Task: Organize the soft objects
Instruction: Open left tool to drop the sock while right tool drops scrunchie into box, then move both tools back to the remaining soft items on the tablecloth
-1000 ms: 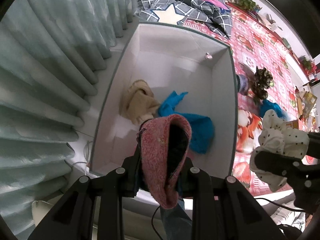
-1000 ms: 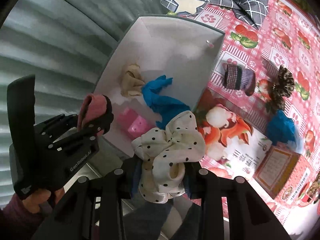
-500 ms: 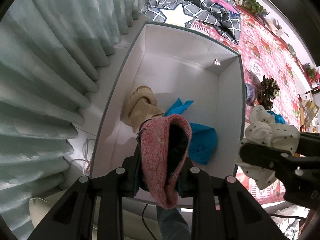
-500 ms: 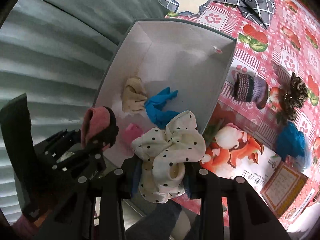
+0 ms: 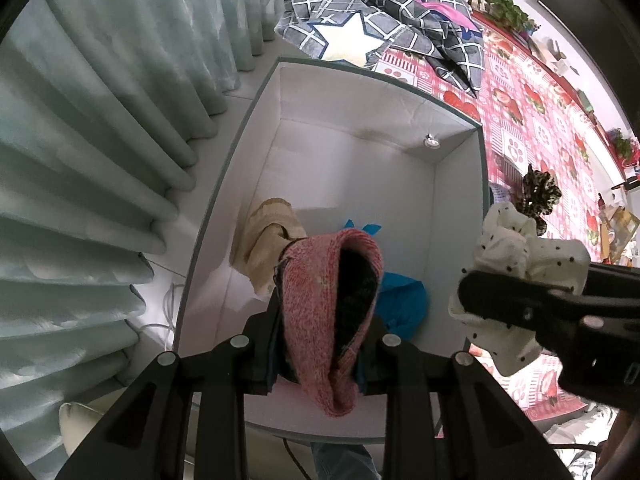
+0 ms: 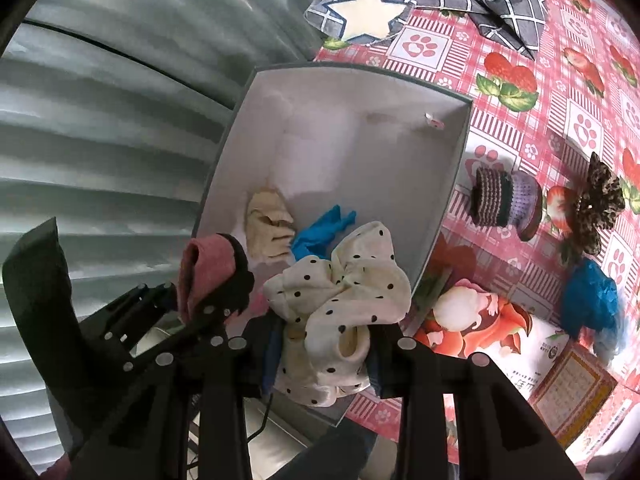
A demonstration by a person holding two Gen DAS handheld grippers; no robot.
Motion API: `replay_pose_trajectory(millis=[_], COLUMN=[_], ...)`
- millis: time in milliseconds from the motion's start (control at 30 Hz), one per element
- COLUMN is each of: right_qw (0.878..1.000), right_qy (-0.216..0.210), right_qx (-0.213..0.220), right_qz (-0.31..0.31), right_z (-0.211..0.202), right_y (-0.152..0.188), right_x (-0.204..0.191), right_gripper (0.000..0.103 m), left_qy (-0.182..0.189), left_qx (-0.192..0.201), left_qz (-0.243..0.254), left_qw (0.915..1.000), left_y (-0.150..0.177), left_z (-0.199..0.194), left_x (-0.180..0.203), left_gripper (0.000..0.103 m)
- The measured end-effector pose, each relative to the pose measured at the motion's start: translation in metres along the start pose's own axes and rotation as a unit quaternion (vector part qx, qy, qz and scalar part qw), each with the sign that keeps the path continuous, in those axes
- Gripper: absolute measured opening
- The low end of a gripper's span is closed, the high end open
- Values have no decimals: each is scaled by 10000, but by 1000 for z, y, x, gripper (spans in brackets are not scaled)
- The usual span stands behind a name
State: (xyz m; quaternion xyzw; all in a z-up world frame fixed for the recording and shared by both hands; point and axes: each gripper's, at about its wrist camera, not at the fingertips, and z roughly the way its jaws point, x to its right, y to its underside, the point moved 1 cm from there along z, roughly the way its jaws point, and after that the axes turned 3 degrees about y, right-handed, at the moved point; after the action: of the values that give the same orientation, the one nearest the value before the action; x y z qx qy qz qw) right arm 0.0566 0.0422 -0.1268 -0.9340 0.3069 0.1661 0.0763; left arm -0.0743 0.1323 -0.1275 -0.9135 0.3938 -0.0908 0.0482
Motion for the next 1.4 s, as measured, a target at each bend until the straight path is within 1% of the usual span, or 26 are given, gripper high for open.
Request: replay_pose_trajectory(millis=[100, 133, 167, 233, 333, 367, 400, 433, 467, 500, 567, 600, 633, 667, 833, 933, 1100, 1200, 1233, 1333, 1367, 1400], right_qw=[10000, 10000, 10000, 10000, 10000, 10000, 10000, 9999, 9999, 9998, 9998, 9998, 9997, 9997, 9995, 9993, 9988, 9977, 9973, 9945, 9933, 9923], right_qy=[-27, -43, -51, -58, 10, 12, 22, 48, 56, 44, 65, 100, 112, 110, 89, 52, -103, -288, -351, -593, -625, -633], right_qx=[10, 7, 3, 41, 62, 68, 74, 95, 136, 174, 187, 180, 183, 201, 230, 260, 357, 387, 380, 407, 420, 434], right_qz=[21, 29, 27, 18, 29, 29, 22, 16, 23, 29, 54, 69, 81, 98, 210, 275, 320, 483, 528, 756, 876, 975], right_z=[0, 1, 0, -1, -3, -3, -3, -4, -6, -8, -9, -9, -10, -11, -16, -22, -40, -57, -62, -85, -94, -100], right_y=[-1, -1, -2, -2, -1, -2, -1, -1, 0, 0, 1, 1, 2, 3, 8, 12, 23, 33, 37, 53, 61, 68], right_x=[1, 1, 1, 0, 0, -1, -2, -3, -3, -4, -4, -3, -3, -2, 3, 7, 11, 21, 25, 46, 56, 64], right_gripper=[36, 39, 51, 60, 60, 62, 67, 89, 102, 102, 102, 102, 102, 102, 102, 102, 102, 102, 102, 102, 102, 102], left_qy=[160, 152, 117, -18, -144, -159, -172, -212, -237, -262, -307, -325, -328, -314, -196, -165, 7, 265, 420, 1122, 1240, 1281], left_qx=[-15, 18, 53, 96, 5, -4, 22, 63, 79, 85, 74, 91, 99, 113, 154, 161, 123, 35, -8, -43, -28, -12], left_qz=[-27, -23, -16, -31, -142, -190, -224, -255, -269, -279, -269, -265, -265, -285, -355, -314, -211, -95, -68, 51, 133, 219], left_qw=[9999, 9999, 9999, 9999, 9998, 9997, 9996, 9994, 9993, 9992, 9991, 9991, 9991, 9990, 9991, 9992, 9997, 9996, 9991, 9937, 9922, 9915], left_y=[0, 0, 0, 0, -1, 0, 0, 1, 2, 3, 5, 5, 6, 7, 10, 12, 14, 17, 17, 17, 16, 15], left_z=[0, -2, -3, -5, -2, -2, -2, -3, -4, -4, -4, -4, -5, -6, -10, -14, -21, -24, -25, -33, -37, -40], left_x=[0, 0, 0, -1, -5, -7, -8, -10, -11, -11, -12, -13, -13, -13, -11, -7, 4, 16, 20, 38, 45, 52], left_gripper=[49, 59, 70, 81, 81, 81, 82, 84, 87, 88, 95, 96, 101, 103, 103, 103, 103, 103, 103, 103, 103, 103])
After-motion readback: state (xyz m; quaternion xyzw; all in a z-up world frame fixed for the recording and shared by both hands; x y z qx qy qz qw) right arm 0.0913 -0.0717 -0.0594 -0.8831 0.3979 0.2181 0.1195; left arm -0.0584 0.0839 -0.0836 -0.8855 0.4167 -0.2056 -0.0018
